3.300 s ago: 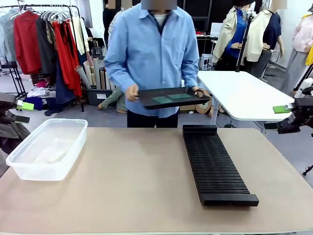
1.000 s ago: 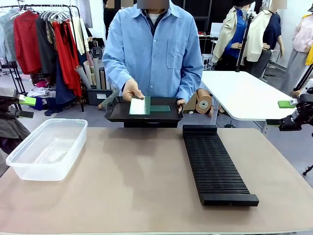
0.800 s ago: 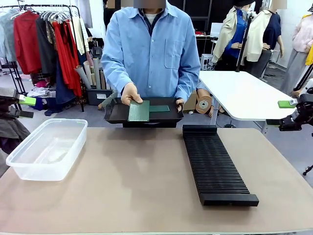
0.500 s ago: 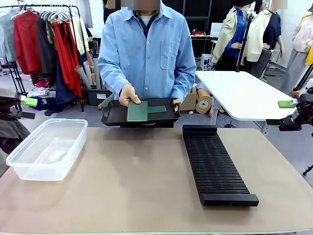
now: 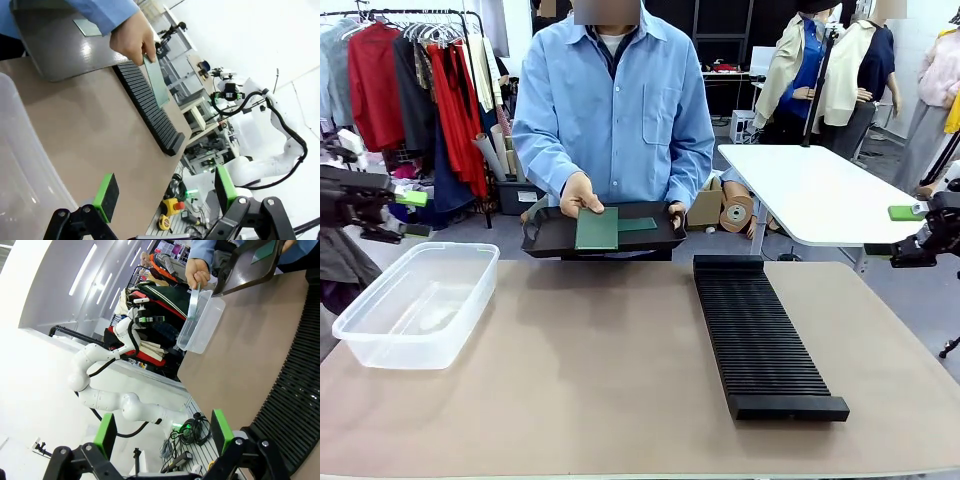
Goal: Sort PCBs into racks and boxes based on the side picked up.
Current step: Pick up the Blank PCB handed by the Human.
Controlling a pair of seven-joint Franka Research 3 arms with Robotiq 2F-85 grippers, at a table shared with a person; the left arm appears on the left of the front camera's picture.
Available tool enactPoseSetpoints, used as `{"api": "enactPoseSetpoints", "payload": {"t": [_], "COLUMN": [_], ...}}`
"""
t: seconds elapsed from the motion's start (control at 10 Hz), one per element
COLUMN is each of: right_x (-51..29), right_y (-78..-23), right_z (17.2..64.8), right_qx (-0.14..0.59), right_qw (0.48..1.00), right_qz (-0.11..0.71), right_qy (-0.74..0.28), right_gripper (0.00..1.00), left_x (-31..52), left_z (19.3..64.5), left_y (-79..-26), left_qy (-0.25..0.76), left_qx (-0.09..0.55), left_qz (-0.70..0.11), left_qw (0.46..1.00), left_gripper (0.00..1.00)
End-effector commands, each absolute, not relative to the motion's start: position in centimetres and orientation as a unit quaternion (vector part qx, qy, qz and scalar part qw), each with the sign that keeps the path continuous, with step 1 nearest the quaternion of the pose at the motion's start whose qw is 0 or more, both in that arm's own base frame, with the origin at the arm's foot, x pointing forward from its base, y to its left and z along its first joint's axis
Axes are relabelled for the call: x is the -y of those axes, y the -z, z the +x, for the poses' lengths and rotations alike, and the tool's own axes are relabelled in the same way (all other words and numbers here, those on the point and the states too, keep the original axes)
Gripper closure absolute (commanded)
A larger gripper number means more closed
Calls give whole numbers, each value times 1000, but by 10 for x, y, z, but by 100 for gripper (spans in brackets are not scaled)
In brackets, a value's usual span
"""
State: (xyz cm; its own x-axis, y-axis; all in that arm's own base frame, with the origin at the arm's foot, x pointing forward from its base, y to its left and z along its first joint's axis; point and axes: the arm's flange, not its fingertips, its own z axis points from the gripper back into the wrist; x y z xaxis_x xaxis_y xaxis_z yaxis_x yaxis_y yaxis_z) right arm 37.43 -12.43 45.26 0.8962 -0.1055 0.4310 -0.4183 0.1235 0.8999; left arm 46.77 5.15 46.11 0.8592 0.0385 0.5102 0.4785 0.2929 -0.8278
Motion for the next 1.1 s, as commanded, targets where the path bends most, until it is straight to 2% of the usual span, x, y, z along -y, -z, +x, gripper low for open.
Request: {"api": "enactPoseSetpoints", "payload": {"t": [0.0,0.6,1.0], "right_x": [125,125,125], "right_y": [-454,-454,-454], "right_z": [373,373,373], "right_qx": [201,201,201], "right_qw": [721,721,721], "right_qz": [654,654,654], "right_qy": [-112,-112,-112], "right_gripper": [0,0,0], "left_x": [-40,14,51], "left_z": [498,551,565], "left_y": [-454,-406,-384], "left_qy": [138,143,149], "left_qx": [196,161,133], "left_qz": [-605,-656,-678], "left_qw": [760,723,707], "left_gripper": [0,0,0]}}
